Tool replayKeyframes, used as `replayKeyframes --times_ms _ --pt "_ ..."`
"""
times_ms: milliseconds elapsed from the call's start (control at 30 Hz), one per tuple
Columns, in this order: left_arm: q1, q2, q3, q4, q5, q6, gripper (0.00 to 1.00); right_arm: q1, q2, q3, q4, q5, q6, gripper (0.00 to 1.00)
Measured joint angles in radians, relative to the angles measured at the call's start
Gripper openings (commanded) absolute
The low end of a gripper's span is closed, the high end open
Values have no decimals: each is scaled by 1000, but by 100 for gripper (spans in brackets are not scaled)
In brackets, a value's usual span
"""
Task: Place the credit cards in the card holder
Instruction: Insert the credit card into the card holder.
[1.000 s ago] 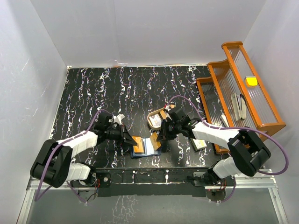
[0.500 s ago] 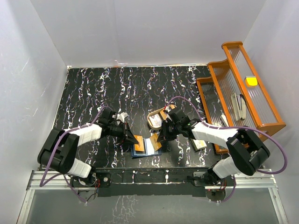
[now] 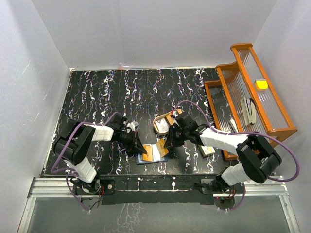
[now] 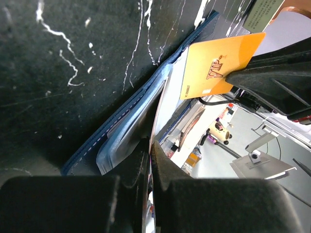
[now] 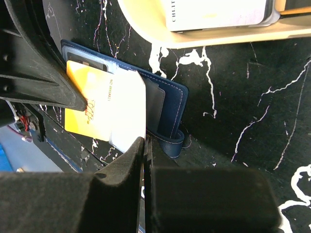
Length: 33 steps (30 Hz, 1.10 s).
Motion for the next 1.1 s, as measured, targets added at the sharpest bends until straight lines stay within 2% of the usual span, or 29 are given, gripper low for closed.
replayKeyframes --times_ms 667,1100 --pt "-11 1 13 27 7 -13 0 1 -40 11 -42 8 -3 0" --pt "-15 -1 0 108 11 -60 0 1 -72 12 -72 19 -4 0"
